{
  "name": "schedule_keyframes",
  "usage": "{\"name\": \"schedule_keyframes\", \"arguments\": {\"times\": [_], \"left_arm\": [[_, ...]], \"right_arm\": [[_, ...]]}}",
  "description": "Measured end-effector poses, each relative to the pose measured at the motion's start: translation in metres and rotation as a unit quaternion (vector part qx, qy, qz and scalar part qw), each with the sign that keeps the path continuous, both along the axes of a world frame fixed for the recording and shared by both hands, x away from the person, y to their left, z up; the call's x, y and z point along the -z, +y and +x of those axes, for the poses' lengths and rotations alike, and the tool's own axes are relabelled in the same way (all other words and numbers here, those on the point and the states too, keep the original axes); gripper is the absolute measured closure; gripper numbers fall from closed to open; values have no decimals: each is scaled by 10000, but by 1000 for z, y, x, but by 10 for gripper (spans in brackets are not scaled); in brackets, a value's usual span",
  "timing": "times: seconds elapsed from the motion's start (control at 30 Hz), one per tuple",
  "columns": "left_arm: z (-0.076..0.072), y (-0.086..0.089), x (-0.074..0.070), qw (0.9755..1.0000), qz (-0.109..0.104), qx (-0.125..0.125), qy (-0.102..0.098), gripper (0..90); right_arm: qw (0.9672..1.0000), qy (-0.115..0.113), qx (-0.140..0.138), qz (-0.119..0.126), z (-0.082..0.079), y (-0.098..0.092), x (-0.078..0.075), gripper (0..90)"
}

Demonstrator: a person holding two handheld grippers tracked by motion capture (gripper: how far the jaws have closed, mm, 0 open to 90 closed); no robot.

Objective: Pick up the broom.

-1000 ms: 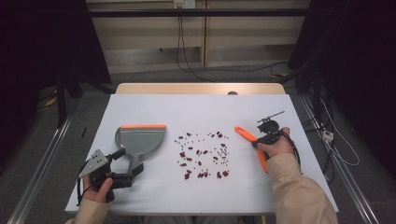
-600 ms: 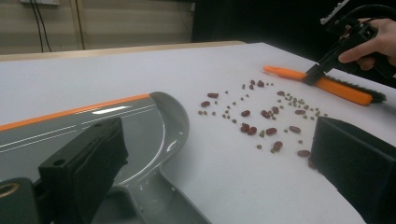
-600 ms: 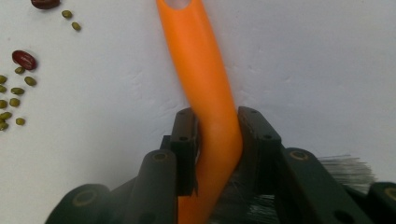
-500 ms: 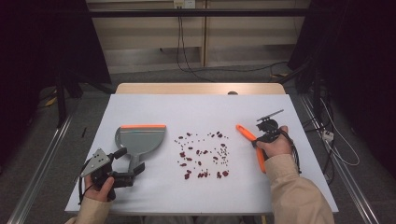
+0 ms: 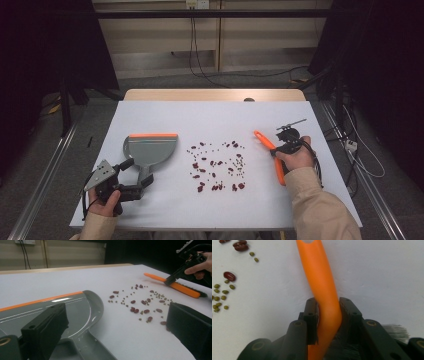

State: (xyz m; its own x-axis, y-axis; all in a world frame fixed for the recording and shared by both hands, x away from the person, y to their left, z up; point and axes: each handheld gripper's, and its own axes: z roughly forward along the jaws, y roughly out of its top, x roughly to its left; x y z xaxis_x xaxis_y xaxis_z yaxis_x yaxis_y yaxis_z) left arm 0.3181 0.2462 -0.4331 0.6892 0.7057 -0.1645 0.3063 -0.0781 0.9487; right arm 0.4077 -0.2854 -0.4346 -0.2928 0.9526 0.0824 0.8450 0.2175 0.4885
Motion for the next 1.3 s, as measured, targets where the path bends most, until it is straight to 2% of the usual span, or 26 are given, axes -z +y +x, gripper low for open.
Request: {"name": "schedule_keyframes", "arguments": {"times": [0.07,0.1,0.13,0.23,0.27,0.37,0.4,0.5,0.63,0.77,0.8,0.9,1.03,1.1,1.13,1.3], "left_arm": [[0,-1,0,10000,16,12,-5,36],[0,-1,0,10000,15,20,-6,36],[0,-1,0,10000,17,22,0,36],[0,-3,0,10000,46,39,-21,36],[0,-3,-1,10000,53,41,-30,36],[0,-4,-3,10000,74,27,-57,36],[0,-5,-4,9999,95,35,-80,35],[0,-8,-9,9997,150,67,-152,35],[0,-13,-16,9996,143,104,-214,35],[2,-18,-22,9996,112,166,-212,36],[3,-18,-24,9996,106,177,-201,37],[3,-22,-31,9993,128,264,-220,35],[5,-28,-35,9990,93,370,-245,36],[6,-32,-36,9988,124,412,-248,36],[7,-34,-36,9986,138,429,-261,36],[10,-47,-39,9978,93,596,-261,35]], "right_arm": [[9998,-126,45,115,-3,-3,-3,699],[9994,-305,60,172,-5,-6,-5,700],[9989,-381,72,280,-7,-9,-8,700],[9943,-823,206,648,-17,-18,-15,700],[9910,-1089,252,739,-21,-20,-16,700],[9816,-1583,364,1005,-35,-26,-19,700],[9790,-1684,409,1072,-39,-28,-19,701],[9685,-2091,499,1256,-53,-32,-22,701],[9526,-2607,531,1473,-69,-36,-27,704],[9377,-2990,631,1651,-79,-38,-34,707],[9330,-3100,638,1711,-82,-39,-35,709],[9251,-3293,618,1787,-86,-40,-39,710],[9195,-3367,615,1932,-86,-40,-40,711],[9147,-3423,603,2062,-86,-38,-39,711],[9142,-3431,659,2055,-86,-36,-40,711],[9102,-3513,568,2117,-82,-26,-45,710]]}}
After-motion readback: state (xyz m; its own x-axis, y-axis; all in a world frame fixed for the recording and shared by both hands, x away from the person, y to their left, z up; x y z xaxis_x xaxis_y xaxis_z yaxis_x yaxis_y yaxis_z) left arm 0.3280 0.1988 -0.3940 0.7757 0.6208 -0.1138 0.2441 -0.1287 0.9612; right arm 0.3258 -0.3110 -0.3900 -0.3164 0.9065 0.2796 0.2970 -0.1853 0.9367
